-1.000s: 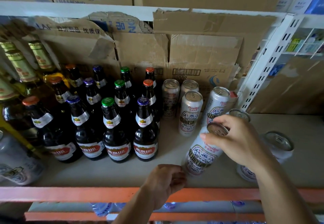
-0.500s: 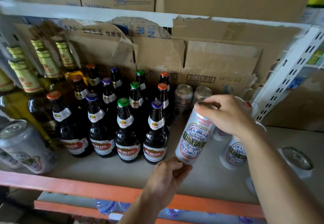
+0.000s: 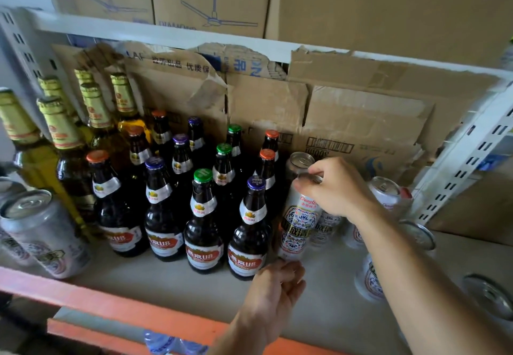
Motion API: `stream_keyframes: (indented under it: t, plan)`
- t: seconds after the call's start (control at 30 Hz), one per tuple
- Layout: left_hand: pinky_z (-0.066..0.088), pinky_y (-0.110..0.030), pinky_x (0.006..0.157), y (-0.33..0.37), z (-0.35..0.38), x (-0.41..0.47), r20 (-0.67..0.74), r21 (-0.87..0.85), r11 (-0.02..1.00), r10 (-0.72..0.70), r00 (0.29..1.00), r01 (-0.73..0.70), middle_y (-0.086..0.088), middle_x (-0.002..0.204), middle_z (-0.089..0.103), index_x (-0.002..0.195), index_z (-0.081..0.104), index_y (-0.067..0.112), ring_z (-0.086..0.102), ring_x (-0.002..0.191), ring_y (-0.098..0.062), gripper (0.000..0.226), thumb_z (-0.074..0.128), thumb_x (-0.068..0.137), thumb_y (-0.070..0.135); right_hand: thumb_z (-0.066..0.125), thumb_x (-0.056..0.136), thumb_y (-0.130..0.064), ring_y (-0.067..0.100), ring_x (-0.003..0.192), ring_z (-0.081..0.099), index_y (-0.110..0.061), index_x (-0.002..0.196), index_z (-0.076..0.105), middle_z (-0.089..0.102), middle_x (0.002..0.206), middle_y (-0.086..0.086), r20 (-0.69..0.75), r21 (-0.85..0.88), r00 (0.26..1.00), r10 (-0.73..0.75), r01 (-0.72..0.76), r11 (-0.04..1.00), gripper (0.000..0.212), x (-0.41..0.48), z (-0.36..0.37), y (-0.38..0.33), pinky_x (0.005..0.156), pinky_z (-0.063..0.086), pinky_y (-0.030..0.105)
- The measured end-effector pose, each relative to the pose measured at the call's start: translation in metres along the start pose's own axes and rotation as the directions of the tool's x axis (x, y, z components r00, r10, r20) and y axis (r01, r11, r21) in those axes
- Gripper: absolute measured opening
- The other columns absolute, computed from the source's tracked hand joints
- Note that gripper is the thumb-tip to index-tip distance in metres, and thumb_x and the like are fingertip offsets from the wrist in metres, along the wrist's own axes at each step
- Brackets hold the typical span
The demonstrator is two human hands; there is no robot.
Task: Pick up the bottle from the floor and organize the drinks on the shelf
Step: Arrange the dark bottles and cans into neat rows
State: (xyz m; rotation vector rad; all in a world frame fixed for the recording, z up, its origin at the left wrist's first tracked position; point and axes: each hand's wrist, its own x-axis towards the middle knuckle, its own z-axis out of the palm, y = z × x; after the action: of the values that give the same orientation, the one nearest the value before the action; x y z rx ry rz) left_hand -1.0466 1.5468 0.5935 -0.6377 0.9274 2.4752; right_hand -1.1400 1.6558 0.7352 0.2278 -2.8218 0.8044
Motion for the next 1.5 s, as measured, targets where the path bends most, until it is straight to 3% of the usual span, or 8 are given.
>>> stream_keyframes:
  t: [0.13,0.43,0.67,0.9,1.07,1.17,1.33,1.5]
  plan:
    - [0.044,-0.029,0.081,-0.008,0.002,0.004,-0.019,0.020,0.999,0.051,0.999,-0.051,0.001,0.087,0.067,0.090,0.064,0.013,0.061,0.087,-0.014,0.038,0.037,0.085,-0.014,0.070,0.078,-0.043,0.023,0.072,0.060,-0.010,0.077,0.069,0.065,0.068,0.003,0.039,-0.020,0.999,-0.019,0.020,1.000,0.033,0.002,0.007,-0.002,0.064,0.049,0.034]
    - [0.037,-0.038,0.100,-0.002,0.008,0.023,0.002,0.048,0.997,0.058,0.998,-0.058,0.003,0.133,0.051,0.142,0.037,0.018,0.051,0.110,-0.014,0.063,0.038,0.088,-0.014,0.074,0.078,-0.047,0.025,0.077,0.064,-0.013,0.090,0.068,0.069,0.079,0.003,0.038,-0.119,0.999,-0.031,0.035,0.992,0.037,0.011,0.018,-0.005,0.066,0.055,0.041]
    - [0.043,-0.037,0.091,-0.009,0.015,0.034,0.015,0.151,0.978,0.140,0.990,-0.141,0.005,0.114,0.054,0.135,0.042,0.015,0.055,0.099,-0.011,0.057,0.037,0.087,-0.016,0.075,0.073,-0.052,0.024,0.072,0.062,-0.018,0.087,0.065,0.066,0.073,0.000,-0.067,-0.236,0.992,-0.108,0.089,0.968,0.038,0.013,0.027,-0.002,0.048,0.037,0.029]
    - [0.040,-0.038,0.095,-0.006,0.025,0.031,-0.001,0.198,0.967,0.165,0.986,-0.161,0.004,0.130,0.041,0.146,0.027,0.018,0.046,0.114,-0.015,0.072,0.036,0.085,-0.019,0.080,0.070,-0.048,0.024,0.085,0.063,-0.014,0.099,0.064,0.069,0.092,0.001,-0.083,-0.230,0.983,-0.165,0.142,0.963,0.047,0.009,0.026,-0.002,0.060,0.042,0.032]
    - [0.038,-0.039,0.097,-0.003,0.017,0.022,0.033,0.188,0.976,0.108,0.994,-0.112,0.003,0.119,0.049,0.144,0.032,0.013,0.045,0.111,-0.016,0.065,0.037,0.087,-0.017,0.074,0.081,-0.035,0.026,0.103,0.063,-0.016,0.122,0.062,0.068,0.112,0.005,-0.139,-0.104,0.987,-0.076,0.062,0.993,0.046,-0.003,0.018,0.002,0.081,0.051,0.035]
    - [0.039,-0.039,0.098,-0.002,0.007,0.014,0.059,0.208,0.976,0.057,0.997,-0.068,0.000,0.143,0.042,0.147,0.028,0.015,0.048,0.117,-0.017,0.068,0.040,0.086,-0.014,0.068,0.087,-0.025,0.018,0.105,0.064,-0.014,0.117,0.066,0.070,0.112,0.003,-0.198,0.079,0.980,-0.010,0.027,0.997,0.031,-0.018,0.011,0.006,0.089,0.048,0.028]
    - [0.038,-0.037,0.101,0.000,-0.004,0.002,0.069,0.233,0.972,0.015,0.998,-0.031,0.003,0.142,0.046,0.145,0.032,0.016,0.053,0.105,-0.011,0.057,0.042,0.092,-0.004,0.067,0.088,-0.019,0.008,0.099,0.065,-0.013,0.113,0.067,0.070,0.107,-0.001,-0.187,0.326,0.968,0.168,-0.100,0.940,0.026,-0.049,0.005,0.015,0.086,0.049,0.022]
    - [0.048,-0.029,0.084,0.004,-0.015,-0.017,0.103,0.322,0.947,-0.049,0.993,0.014,0.007,0.103,0.063,0.116,0.052,0.024,0.059,0.096,-0.009,0.030,0.043,0.095,0.004,0.069,0.086,-0.019,0.005,0.093,0.067,-0.022,0.105,0.069,0.071,0.099,-0.005,-0.186,0.414,0.958,0.218,-0.125,0.901,0.019,-0.085,0.008,0.013,0.090,0.055,0.038]
